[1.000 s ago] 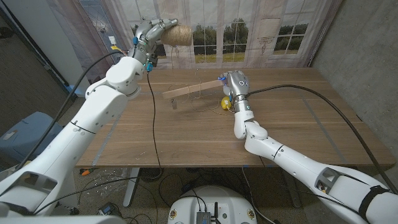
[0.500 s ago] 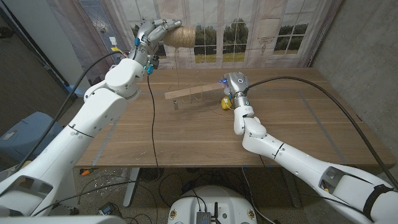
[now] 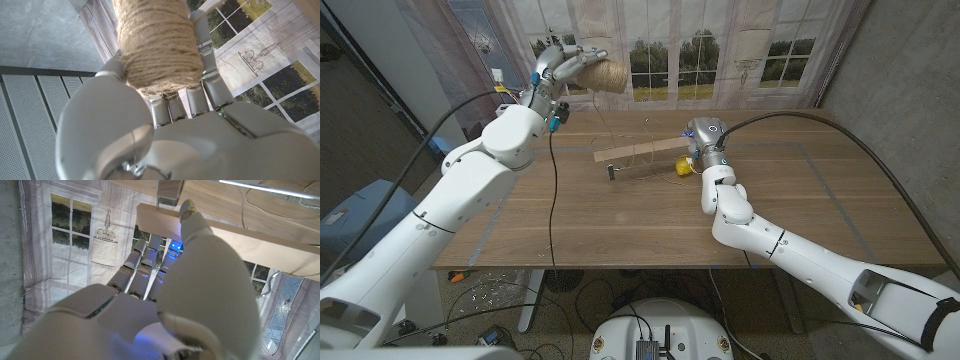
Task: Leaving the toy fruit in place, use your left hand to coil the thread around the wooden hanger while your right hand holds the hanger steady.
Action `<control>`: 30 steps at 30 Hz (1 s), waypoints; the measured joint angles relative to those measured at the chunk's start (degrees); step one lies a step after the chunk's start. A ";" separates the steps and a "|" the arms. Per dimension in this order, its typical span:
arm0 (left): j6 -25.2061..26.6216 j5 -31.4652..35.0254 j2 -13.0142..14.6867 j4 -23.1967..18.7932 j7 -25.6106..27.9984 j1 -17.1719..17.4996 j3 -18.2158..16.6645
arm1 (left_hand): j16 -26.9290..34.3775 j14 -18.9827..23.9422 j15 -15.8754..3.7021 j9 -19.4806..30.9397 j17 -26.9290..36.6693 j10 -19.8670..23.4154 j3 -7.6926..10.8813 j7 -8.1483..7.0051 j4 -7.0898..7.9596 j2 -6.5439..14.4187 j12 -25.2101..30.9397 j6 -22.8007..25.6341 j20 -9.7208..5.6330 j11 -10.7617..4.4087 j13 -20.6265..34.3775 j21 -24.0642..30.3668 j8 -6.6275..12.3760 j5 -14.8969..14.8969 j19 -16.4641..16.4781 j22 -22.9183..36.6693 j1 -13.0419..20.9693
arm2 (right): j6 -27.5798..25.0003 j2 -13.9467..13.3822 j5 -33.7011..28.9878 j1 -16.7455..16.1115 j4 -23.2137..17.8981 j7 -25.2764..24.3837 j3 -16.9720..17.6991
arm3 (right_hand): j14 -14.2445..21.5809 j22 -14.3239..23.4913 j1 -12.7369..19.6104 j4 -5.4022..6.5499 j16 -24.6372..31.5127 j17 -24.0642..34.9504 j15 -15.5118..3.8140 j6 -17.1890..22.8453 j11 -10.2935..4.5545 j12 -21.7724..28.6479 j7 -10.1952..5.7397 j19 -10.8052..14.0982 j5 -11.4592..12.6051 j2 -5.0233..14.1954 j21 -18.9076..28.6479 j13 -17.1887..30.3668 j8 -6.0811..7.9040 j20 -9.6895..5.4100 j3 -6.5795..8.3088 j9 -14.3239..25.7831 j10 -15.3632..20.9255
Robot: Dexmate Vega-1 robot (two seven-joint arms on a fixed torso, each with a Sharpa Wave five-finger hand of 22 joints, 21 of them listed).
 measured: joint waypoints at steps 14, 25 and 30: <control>1.75 2.11 5.89 -1.42 -5.54 2.93 -1.47 | -0.40 -0.50 -0.50 -0.27 0.18 -0.29 0.24 0.00 -0.24 -0.01 0.02 0.00 1.05 -0.29 0.00 0.02 -0.45 0.00 -1.46 0.12 0.01 | -9.92 -5.04 -5.83 -1.74 -8.55 10.87 -2.82 | 0.29 0.00 0.00 0.00 -0.25 -0.17 -0.30 -0.24 0.00 0.00 -0.23 -0.44 -0.09 0.00 0.00 0.00 0.16 -0.20 0.00 0.24 0.00; 4.42 5.83 14.32 -2.56 -12.05 2.72 -1.26 | -0.87 -0.60 -0.60 -0.54 0.14 -0.60 1.03 -0.20 -1.03 -0.01 0.06 0.20 2.03 -0.60 0.00 -0.21 -0.45 -0.01 -2.46 0.07 0.01 | -16.87 -7.93 -10.84 -2.29 -13.24 19.80 -5.47 | 0.29 0.00 0.00 0.00 -0.18 -0.34 -0.31 -0.55 0.00 0.00 -0.54 -0.51 -0.31 0.00 0.00 0.00 0.15 -0.13 0.00 0.40 0.00; 6.67 8.43 17.45 -3.18 -15.23 1.29 0.20 | -0.88 -0.61 -0.60 -0.53 0.13 -0.61 1.03 -0.20 -1.03 -0.01 0.06 0.20 1.73 -0.61 0.00 -0.21 -0.45 -0.01 -3.61 0.07 0.01 | -19.14 -9.28 -12.98 -2.12 -14.95 24.65 -6.77 | 0.29 0.00 0.00 0.00 -0.18 -0.34 -0.31 -0.55 0.00 0.00 -0.54 -0.50 -0.32 0.00 0.00 0.00 0.12 -0.13 0.00 0.40 0.00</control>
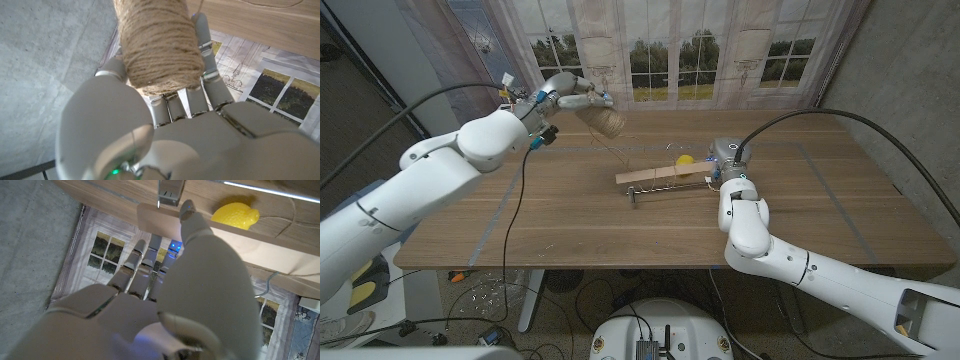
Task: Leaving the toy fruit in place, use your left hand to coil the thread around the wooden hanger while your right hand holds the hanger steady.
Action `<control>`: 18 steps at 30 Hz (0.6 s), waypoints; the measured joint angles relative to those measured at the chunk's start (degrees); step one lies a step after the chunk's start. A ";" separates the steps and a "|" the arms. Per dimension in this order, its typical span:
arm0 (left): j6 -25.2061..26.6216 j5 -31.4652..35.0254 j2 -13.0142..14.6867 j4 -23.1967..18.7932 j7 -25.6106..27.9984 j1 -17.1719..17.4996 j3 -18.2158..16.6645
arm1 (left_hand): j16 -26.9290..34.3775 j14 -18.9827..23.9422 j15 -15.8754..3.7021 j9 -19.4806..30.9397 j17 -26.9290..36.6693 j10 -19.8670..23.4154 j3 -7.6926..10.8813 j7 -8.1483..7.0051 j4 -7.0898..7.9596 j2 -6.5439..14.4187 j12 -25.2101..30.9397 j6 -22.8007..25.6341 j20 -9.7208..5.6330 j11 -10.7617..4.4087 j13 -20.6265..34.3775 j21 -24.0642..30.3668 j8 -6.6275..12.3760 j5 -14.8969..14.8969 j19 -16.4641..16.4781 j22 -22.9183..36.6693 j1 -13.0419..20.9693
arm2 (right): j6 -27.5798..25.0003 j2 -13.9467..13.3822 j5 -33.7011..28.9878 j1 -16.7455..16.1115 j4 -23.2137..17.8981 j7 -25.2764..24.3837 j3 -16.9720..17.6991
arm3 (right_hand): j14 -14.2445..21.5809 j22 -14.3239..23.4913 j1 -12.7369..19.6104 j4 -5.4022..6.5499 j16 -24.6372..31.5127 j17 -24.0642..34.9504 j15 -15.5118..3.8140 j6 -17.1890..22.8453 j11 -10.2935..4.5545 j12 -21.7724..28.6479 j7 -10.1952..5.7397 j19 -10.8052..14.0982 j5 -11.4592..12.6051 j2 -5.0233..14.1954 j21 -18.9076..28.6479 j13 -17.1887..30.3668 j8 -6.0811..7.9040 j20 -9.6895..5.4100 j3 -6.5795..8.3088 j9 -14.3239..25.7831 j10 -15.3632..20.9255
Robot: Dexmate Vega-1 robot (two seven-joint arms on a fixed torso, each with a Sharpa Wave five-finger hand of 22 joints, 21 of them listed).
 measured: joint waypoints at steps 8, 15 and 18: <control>5.84 5.45 3.70 -1.72 -4.77 -3.78 4.29 | -0.01 -0.20 -0.20 -0.26 0.21 -0.03 0.00 0.00 0.00 0.00 0.00 0.00 -0.02 -0.03 0.00 0.01 0.00 0.00 -0.62 0.00 0.00 | -1.10 -2.24 -1.88 0.40 -2.15 6.67 -0.96 | 0.00 0.00 0.00 0.00 -0.01 -0.14 0.00 0.00 0.00 0.00 0.00 0.15 -0.17 0.00 0.00 0.00 -0.07 -0.14 0.00 0.00 0.00; 11.68 11.01 5.29 -3.03 -8.61 -7.89 9.28 | -0.17 -0.20 -0.20 -0.26 0.30 -0.10 0.00 0.00 0.00 0.00 0.00 0.00 -0.02 -0.10 0.00 0.00 0.00 0.00 -0.62 0.00 0.00 | -1.16 -3.27 -3.29 0.55 -3.05 12.04 -1.02 | 0.00 0.00 0.00 0.00 -0.02 -0.15 0.00 -0.30 0.00 0.00 -0.30 0.45 -0.03 0.00 0.00 0.00 -0.18 -0.01 0.00 -0.05 0.00; 14.25 13.79 5.49 -3.42 -10.31 -9.62 11.54 | -0.21 -0.20 -0.20 -0.40 0.32 -0.10 0.00 0.00 0.00 0.00 0.00 0.00 0.00 -0.10 0.00 0.01 0.00 0.00 -1.20 0.01 0.00 | -0.94 -3.49 -3.77 0.69 -3.15 14.35 -0.88 | 0.00 0.00 0.00 0.00 -0.03 -0.35 -0.01 -0.37 0.00 0.00 -0.37 0.44 0.05 0.00 0.00 0.00 -0.22 -0.01 0.00 -0.08 0.00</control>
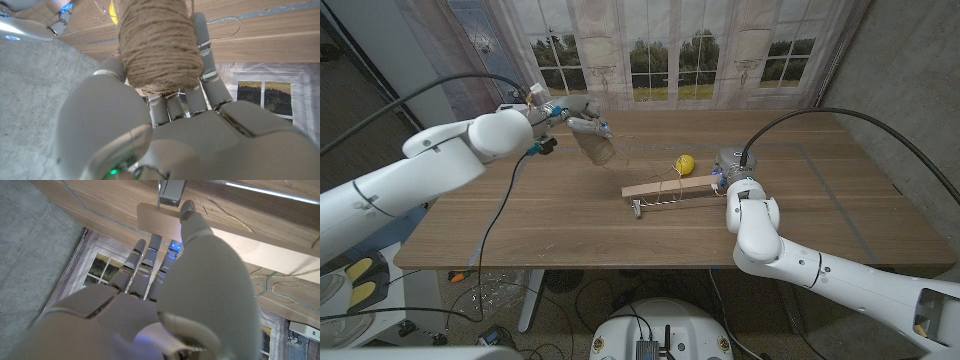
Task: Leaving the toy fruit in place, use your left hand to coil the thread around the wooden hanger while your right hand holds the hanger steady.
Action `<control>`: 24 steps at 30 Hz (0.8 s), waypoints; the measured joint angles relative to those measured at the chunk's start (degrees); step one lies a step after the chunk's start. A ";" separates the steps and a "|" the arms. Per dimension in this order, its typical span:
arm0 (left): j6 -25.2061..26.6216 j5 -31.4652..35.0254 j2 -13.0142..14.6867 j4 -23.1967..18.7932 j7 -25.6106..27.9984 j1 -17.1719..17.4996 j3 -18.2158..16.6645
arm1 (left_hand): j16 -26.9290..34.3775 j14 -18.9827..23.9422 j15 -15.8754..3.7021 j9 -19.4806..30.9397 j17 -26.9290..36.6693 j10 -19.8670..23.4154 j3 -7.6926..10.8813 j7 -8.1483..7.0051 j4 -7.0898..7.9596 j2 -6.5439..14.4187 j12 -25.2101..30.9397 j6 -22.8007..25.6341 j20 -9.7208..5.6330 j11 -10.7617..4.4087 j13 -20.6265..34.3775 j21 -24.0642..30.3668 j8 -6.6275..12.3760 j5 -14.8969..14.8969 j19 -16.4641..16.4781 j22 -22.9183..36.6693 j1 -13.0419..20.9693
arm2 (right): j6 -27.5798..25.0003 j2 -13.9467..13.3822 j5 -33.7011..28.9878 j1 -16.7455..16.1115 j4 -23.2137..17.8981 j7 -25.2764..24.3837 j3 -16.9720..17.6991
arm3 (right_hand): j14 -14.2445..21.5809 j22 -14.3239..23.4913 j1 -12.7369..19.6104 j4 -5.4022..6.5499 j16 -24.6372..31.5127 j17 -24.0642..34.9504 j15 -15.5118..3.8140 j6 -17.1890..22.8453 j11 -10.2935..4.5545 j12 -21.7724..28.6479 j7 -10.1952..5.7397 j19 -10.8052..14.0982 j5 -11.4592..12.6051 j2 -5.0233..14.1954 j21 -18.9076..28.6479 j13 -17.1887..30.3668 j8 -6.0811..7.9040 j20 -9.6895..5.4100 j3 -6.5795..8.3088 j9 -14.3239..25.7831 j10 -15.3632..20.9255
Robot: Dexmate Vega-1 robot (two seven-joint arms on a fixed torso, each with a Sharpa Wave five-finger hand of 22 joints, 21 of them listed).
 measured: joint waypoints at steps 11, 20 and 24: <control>7.83 11.33 -0.76 -0.94 -6.70 -6.04 8.55 | -0.84 -0.63 -0.63 -0.27 -0.79 -0.01 0.00 0.00 0.00 0.00 -0.95 0.00 -0.42 -0.01 0.00 0.00 0.00 -0.06 -0.45 -0.01 0.00 | 0.79 -0.04 -1.08 0.43 0.25 6.37 1.21 | 0.90 0.00 0.00 0.42 -1.63 -1.39 -3.60 -2.36 -0.46 0.00 -0.21 0.00 0.00 0.00 0.00 0.00 -1.10 0.00 -0.41 0.01 -0.47; 11.58 19.35 -2.29 -0.75 -12.18 -9.32 14.02 | -1.66 -1.12 -1.12 -0.66 -1.97 0.34 0.00 -0.07 0.00 0.00 -2.55 -0.36 -0.63 0.31 0.48 0.00 -0.38 0.46 -1.86 -0.29 0.00 | 1.53 0.14 -1.70 1.44 1.08 12.30 2.00 | -3.77 0.00 -4.00 1.83 -3.11 -6.81 -2.43 -6.71 -0.63 -3.17 -0.77 -0.03 -0.28 4.16 0.00 0.02 -3.69 0.03 -0.24 -0.33 -5.83; 12.99 22.80 -3.14 -0.32 -15.08 -10.51 16.31 | -2.17 -1.53 -1.53 -0.89 -2.98 0.36 0.39 -0.41 0.27 0.00 -3.62 -0.85 -0.53 0.30 2.06 0.00 -0.71 0.57 -2.57 -0.28 0.00 | 2.38 0.16 -1.90 1.88 1.36 14.80 2.38 | -6.30 0.00 -4.94 2.30 -3.34 -8.76 -1.89 -8.14 -0.62 -4.71 -0.97 -0.54 -0.28 5.08 -0.22 1.32 -4.64 0.53 0.26 -0.33 -7.67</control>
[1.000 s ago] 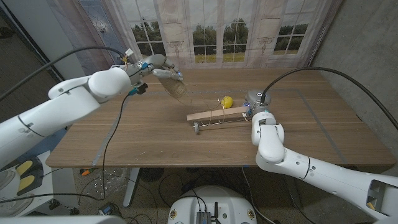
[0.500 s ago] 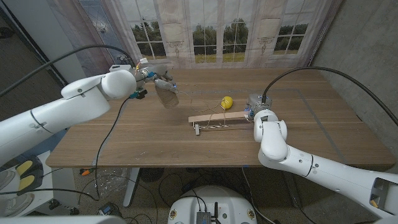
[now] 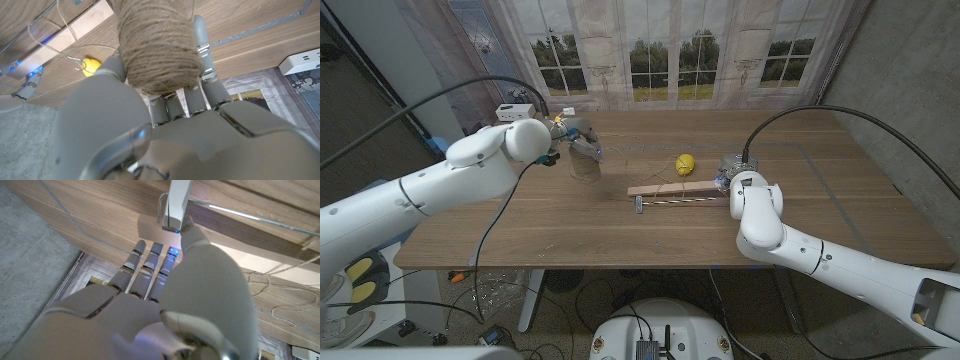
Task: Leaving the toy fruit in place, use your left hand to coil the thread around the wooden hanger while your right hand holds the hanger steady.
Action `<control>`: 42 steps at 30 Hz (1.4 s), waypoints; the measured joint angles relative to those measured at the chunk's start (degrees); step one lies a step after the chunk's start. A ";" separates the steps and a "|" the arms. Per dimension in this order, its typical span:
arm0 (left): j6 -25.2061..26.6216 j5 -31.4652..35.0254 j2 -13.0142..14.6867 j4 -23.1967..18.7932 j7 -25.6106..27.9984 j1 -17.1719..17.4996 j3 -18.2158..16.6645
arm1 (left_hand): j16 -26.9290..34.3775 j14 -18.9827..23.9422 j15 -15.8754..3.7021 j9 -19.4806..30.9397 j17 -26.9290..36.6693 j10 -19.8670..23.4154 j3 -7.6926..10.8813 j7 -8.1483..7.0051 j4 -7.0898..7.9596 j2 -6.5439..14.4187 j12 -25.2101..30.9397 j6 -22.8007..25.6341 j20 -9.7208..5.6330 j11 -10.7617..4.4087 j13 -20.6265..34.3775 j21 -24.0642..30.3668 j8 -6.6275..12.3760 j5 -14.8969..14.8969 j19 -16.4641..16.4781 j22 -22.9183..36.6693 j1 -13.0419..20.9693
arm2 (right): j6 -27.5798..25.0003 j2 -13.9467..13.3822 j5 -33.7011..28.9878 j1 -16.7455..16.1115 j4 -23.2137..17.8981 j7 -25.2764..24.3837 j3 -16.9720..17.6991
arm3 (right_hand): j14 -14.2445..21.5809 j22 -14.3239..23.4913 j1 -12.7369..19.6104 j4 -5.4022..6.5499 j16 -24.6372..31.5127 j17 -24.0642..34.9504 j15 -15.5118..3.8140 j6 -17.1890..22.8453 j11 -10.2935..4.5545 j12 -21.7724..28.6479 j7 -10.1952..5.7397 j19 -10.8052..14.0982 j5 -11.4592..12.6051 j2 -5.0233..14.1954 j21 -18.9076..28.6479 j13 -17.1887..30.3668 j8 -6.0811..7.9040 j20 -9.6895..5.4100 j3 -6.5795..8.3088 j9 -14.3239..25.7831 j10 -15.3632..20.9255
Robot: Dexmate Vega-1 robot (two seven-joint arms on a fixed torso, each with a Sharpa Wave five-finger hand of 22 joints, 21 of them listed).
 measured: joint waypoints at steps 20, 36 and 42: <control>4.18 12.53 -4.58 3.91 -19.36 -7.75 9.79 | -0.72 -15.47 -5.38 -3.68 -8.82 -11.68 0.55 -3.76 -1.43 3.33 -15.75 -15.35 5.75 0.32 -3.34 -6.21 -2.83 -0.62 -19.71 -0.15 1.87 | 2.79 -0.14 -1.47 -0.24 0.47 6.39 2.49 | -15.58 -0.84 -9.18 0.91 0.46 -10.18 1.62 -16.36 0.50 -11.24 -1.49 -8.11 0.70 -3.28 -5.40 -1.20 -5.98 4.00 0.87 -0.63 -15.55; 4.29 17.20 -5.28 3.23 -24.81 -7.90 9.87 | -0.60 -36.98 -2.52 -10.14 -13.42 -27.10 -10.56 -7.04 0.10 -0.08 -26.99 -36.01 11.40 1.87 -7.29 -14.51 -3.50 0.17 -34.13 0.00 -4.04 | 5.13 -0.14 -1.17 -2.21 -0.63 8.43 5.92 | -25.87 -0.67 -20.74 4.79 0.68 -13.35 1.94 -29.58 2.62 -16.27 0.58 -10.54 2.80 -6.64 -8.84 -1.99 -6.19 6.44 -4.42 -0.89 -26.56; 3.46 17.73 -4.86 2.05 -23.00 -5.81 7.92 | -0.61 -41.29 -1.57 -11.88 -14.93 -31.07 -12.46 -7.77 1.85 1.74 -27.96 -39.56 11.68 2.74 -8.33 -17.52 -3.50 0.16 -38.09 0.00 -7.18 | 6.11 -0.14 0.69 -4.31 -1.70 4.83 8.09 | -26.49 -0.67 -22.63 5.80 1.12 -13.54 1.94 -30.06 2.77 -16.27 1.04 -10.17 3.23 -4.84 -8.89 -1.99 -5.68 6.06 -4.24 -0.75 -26.88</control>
